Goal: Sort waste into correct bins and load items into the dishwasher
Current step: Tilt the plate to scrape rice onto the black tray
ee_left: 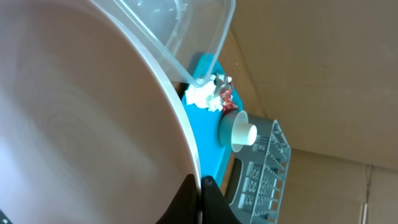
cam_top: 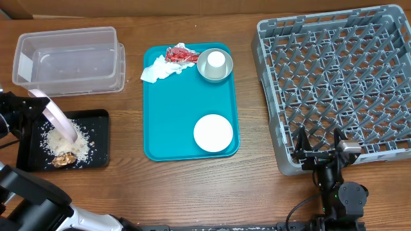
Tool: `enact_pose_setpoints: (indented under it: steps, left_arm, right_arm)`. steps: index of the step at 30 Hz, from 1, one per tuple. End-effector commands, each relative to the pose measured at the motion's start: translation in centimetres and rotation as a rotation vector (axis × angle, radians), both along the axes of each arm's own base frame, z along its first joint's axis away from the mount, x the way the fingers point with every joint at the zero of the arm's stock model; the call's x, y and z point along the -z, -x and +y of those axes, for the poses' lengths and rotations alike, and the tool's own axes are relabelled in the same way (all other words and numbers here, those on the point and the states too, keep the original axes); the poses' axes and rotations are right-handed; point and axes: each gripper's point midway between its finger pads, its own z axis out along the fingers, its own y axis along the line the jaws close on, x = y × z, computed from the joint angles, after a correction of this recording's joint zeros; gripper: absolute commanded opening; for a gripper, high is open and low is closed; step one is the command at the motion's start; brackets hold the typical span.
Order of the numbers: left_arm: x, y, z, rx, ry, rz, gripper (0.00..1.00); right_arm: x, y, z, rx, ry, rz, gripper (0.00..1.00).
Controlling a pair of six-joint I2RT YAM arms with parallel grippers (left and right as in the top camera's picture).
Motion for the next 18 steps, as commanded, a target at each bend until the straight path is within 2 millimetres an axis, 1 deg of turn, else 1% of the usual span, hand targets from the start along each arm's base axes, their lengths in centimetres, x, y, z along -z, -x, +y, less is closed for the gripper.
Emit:
enact_pose_setpoints:
  steps: [1, 4, 5, 6, 7, 8, 9, 10, 11, 13, 15, 17, 18]
  left_arm:
    - [-1.2, -0.4, -0.4, 0.027, 0.019, -0.089, 0.04]
    - [-1.7, -0.2, -1.0, 0.026, 0.072, -0.095, 0.04]
    - [-2.0, -0.4, -1.0, 0.046, 0.047, -0.133, 0.04]
    - [-1.6, -0.6, -0.5, 0.046, 0.009, -0.131, 0.04]
    - [-1.2, -0.5, -0.2, 0.024, 0.017, -0.093, 0.04]
    - [-1.2, -0.4, -0.4, 0.002, 0.059, -0.068, 0.04]
    - [-1.6, -0.5, -0.8, 0.006, 0.090, -0.085, 0.04]
    - [-2.2, -0.6, -0.9, 0.033, 0.075, -0.138, 0.04]
    - [-2.2, -0.7, -0.9, 0.046, 0.052, -0.152, 0.04]
    - [-1.6, -0.2, -1.1, 0.024, 0.080, -0.088, 0.04]
    - [-1.6, 0.1, -1.5, 0.034, 0.095, -0.079, 0.04]
    - [-1.2, 0.0, -1.1, 0.054, 0.033, -0.092, 0.04]
    - [-1.1, 0.0, -0.9, 0.050, 0.029, -0.091, 0.04]
  right_arm:
    - [0.1, 0.0, -0.1, 0.004, 0.004, -0.007, 1.00]
    - [0.1, 0.0, -0.1, 0.004, 0.004, -0.007, 1.00]
    - [0.1, 0.0, -0.1, 0.004, 0.004, -0.007, 1.00]
    - [0.1, 0.0, -0.1, 0.004, 0.004, -0.007, 1.00]
    - [0.1, 0.0, -0.1, 0.004, 0.004, -0.007, 1.00]
    - [0.1, 0.0, -0.1, 0.004, 0.004, -0.007, 1.00]
    - [0.1, 0.0, -0.1, 0.004, 0.004, -0.007, 1.00]
    - [0.1, 0.0, -0.1, 0.004, 0.004, -0.007, 1.00]
    - [0.1, 0.0, -0.1, 0.004, 0.004, -0.007, 1.00]
    - [0.1, 0.0, -0.1, 0.004, 0.004, -0.007, 1.00]
    - [0.1, 0.0, -0.1, 0.004, 0.004, -0.007, 1.00]
    - [0.1, 0.0, -0.1, 0.004, 0.004, -0.007, 1.00]
    - [0.1, 0.0, -0.1, 0.004, 0.004, -0.007, 1.00]
